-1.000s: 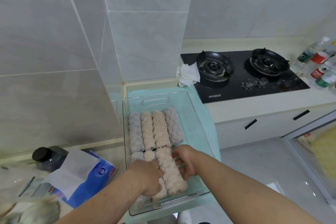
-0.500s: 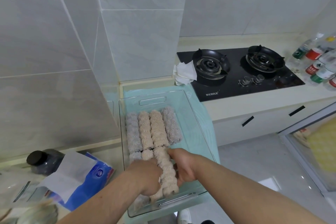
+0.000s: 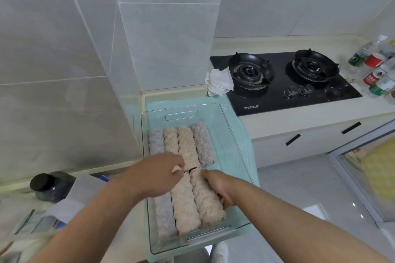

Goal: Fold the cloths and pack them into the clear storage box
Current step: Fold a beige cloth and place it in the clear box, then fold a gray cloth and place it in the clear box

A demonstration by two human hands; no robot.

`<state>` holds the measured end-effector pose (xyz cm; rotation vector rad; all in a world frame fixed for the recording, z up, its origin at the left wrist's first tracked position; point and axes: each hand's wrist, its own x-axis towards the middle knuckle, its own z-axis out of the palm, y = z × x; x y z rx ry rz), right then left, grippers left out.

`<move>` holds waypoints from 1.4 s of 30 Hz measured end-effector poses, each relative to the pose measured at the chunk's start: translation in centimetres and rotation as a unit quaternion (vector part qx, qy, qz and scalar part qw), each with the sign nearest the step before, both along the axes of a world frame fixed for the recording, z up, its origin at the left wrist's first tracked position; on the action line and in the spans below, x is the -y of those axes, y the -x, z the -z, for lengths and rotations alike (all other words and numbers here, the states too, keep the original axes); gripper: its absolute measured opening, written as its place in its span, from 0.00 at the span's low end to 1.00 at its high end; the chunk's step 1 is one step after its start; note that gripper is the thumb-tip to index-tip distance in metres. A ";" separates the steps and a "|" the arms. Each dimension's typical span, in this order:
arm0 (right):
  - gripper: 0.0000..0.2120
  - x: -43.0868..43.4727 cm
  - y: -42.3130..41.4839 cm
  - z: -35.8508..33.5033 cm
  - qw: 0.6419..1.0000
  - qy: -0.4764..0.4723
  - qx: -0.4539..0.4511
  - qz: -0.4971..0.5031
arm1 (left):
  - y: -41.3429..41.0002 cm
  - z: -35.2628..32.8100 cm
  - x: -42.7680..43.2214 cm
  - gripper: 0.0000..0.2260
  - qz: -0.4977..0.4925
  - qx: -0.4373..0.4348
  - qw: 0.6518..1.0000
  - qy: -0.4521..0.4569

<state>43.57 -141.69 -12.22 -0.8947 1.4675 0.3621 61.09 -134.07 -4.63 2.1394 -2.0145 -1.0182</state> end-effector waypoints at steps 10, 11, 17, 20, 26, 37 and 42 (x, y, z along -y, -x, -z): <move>0.21 -2.0 -0.9 1.3 0.995 -0.070 0.071 -0.018 | -2.3 -4.8 -1.0 0.07 -0.167 -0.118 0.976 0.072; 0.22 -2.5 -1.5 1.6 0.994 -0.078 0.079 -0.023 | -2.2 -4.9 -1.2 0.07 -0.176 -0.122 0.974 0.077; 0.31 -2.9 -4.1 5.5 0.995 -0.009 0.091 -0.040 | -2.3 -5.4 -2.2 0.09 -0.223 -0.157 0.957 0.097; 0.26 -3.0 -3.9 4.1 0.996 -0.022 0.090 -0.013 | -3.0 -5.6 -2.6 0.10 -0.226 -0.166 0.955 0.097; 0.38 -2.6 -3.0 3.6 0.997 0.049 0.048 -0.028 | -3.8 -5.7 -3.4 0.12 -0.232 -0.173 0.951 0.108; 0.45 -2.3 -0.6 -1.3 0.931 0.254 0.035 -0.261 | -1.0 -7.3 -7.9 0.12 -0.354 -0.150 0.909 0.159; 0.31 -0.2 2.0 -7.2 0.858 0.338 0.207 -0.327 | 4.3 -7.8 -11.7 0.12 -0.471 -0.128 0.837 0.246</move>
